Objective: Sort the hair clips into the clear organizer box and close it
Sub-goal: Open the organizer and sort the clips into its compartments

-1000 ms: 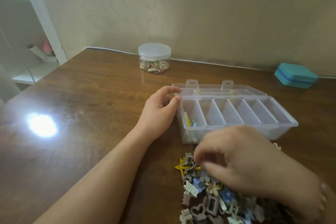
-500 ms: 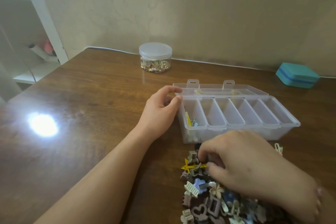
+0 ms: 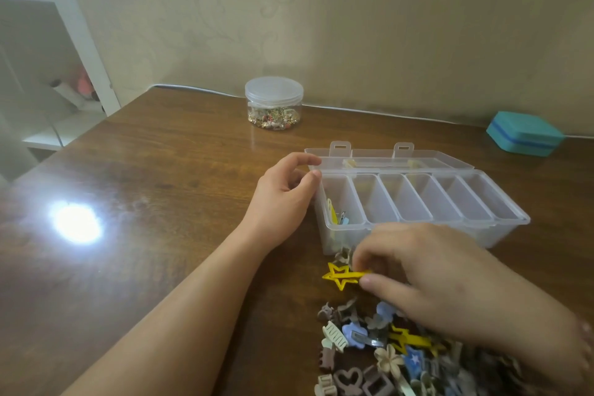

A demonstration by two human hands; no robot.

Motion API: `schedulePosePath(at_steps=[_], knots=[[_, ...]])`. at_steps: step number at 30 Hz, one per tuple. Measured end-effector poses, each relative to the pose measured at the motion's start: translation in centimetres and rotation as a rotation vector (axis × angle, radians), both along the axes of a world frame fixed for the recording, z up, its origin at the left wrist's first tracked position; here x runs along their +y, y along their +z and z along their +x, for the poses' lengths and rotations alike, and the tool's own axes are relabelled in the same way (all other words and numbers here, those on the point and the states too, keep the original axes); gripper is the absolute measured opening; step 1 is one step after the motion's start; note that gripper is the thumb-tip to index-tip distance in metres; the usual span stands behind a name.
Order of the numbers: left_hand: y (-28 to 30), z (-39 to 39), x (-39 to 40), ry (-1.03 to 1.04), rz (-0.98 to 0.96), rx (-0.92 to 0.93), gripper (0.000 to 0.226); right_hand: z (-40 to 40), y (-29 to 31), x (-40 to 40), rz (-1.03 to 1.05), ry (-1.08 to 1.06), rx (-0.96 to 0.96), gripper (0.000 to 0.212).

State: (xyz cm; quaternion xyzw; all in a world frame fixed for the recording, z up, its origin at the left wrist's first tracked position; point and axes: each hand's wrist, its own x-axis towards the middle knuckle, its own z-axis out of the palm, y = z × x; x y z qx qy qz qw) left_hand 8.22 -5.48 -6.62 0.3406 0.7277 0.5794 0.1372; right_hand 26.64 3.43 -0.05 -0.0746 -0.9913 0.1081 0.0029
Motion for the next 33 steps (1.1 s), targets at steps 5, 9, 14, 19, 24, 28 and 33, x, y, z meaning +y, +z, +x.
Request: schedulePosePath(at_steps=[5, 9, 14, 19, 24, 28, 33], knots=[[0.2, 0.1, 0.0, -0.006, -0.007, -0.004, 0.02, 0.2, 0.4, 0.9, -0.245, -0.017, -0.042, 0.008], [0.2, 0.1, 0.0, -0.005, -0.007, -0.003, 0.019, 0.4, 1.2, 1.1, -0.573, 0.016, 0.015, 0.016], [0.2, 0.1, 0.0, -0.004, -0.001, -0.018, 0.019, -0.2, 0.0, 1.1, -0.546, -0.129, 0.6, 0.007], [0.2, 0.1, 0.0, -0.008, -0.005, -0.018, 0.019, -1.6, -2.4, 1.4, 0.032, -0.204, 0.582, 0.013], [0.2, 0.1, -0.1, -0.01, -0.012, -0.007, 0.019, -1.6, -2.3, 2.0, -0.009, -0.06, 0.461, 0.035], [0.1, 0.1, -0.2, -0.01, -0.007, -0.012, 0.024, -1.3, -1.8, 2.3, -0.019, -0.02, 0.379, 0.039], [0.2, 0.0, -0.4, -0.059, -0.011, -0.012, 0.041, -1.5, -2.3, 2.2, 0.096, 0.064, 0.272, 0.049]])
